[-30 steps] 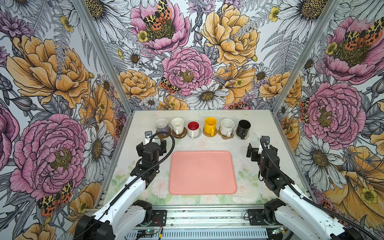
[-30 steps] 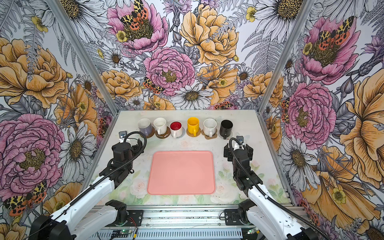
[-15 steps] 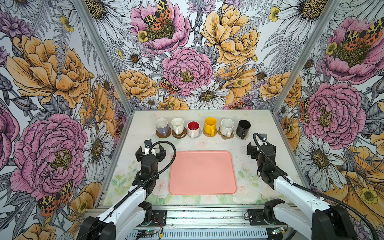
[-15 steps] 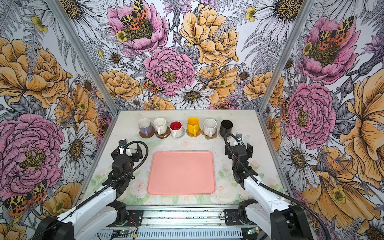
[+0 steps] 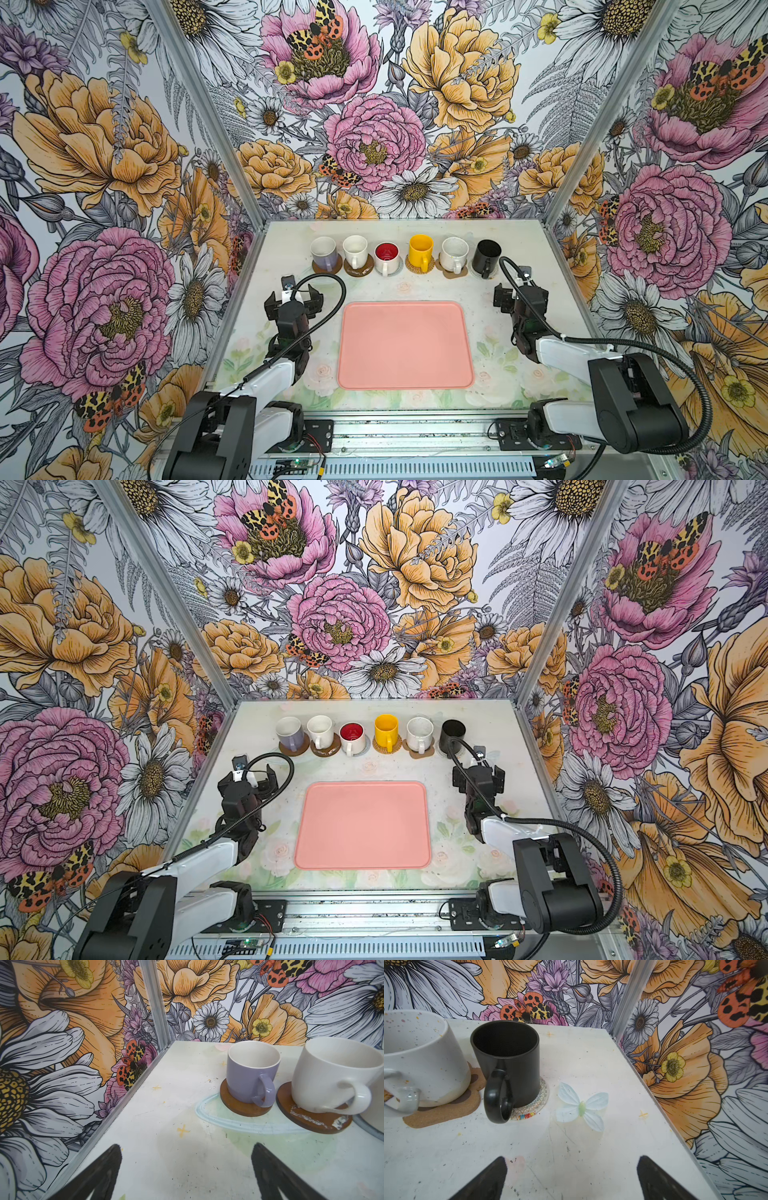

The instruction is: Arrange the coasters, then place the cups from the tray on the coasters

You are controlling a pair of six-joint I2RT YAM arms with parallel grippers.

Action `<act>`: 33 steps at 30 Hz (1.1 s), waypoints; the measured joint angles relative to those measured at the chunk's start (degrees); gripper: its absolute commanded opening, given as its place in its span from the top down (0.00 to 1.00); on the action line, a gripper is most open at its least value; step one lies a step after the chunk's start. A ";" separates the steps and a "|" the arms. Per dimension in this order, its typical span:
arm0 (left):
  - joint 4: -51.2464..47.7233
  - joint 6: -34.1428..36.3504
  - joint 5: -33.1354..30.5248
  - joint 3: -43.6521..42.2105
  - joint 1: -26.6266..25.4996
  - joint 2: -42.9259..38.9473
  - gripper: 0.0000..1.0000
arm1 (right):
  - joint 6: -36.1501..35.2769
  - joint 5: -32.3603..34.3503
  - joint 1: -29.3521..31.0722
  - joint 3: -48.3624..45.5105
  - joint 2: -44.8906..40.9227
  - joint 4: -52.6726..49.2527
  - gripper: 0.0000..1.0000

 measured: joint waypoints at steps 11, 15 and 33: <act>21.35 0.61 10.47 -0.26 1.11 17.79 0.01 | -0.98 -5.46 -2.54 3.89 6.95 6.51 0.01; 27.71 1.09 12.61 -0.66 1.36 24.94 0.01 | -0.17 -7.32 -4.72 1.64 9.66 13.62 0.00; 17.51 -2.01 14.51 7.06 5.88 23.96 0.01 | 2.27 -11.30 -8.09 -1.73 11.32 21.57 0.01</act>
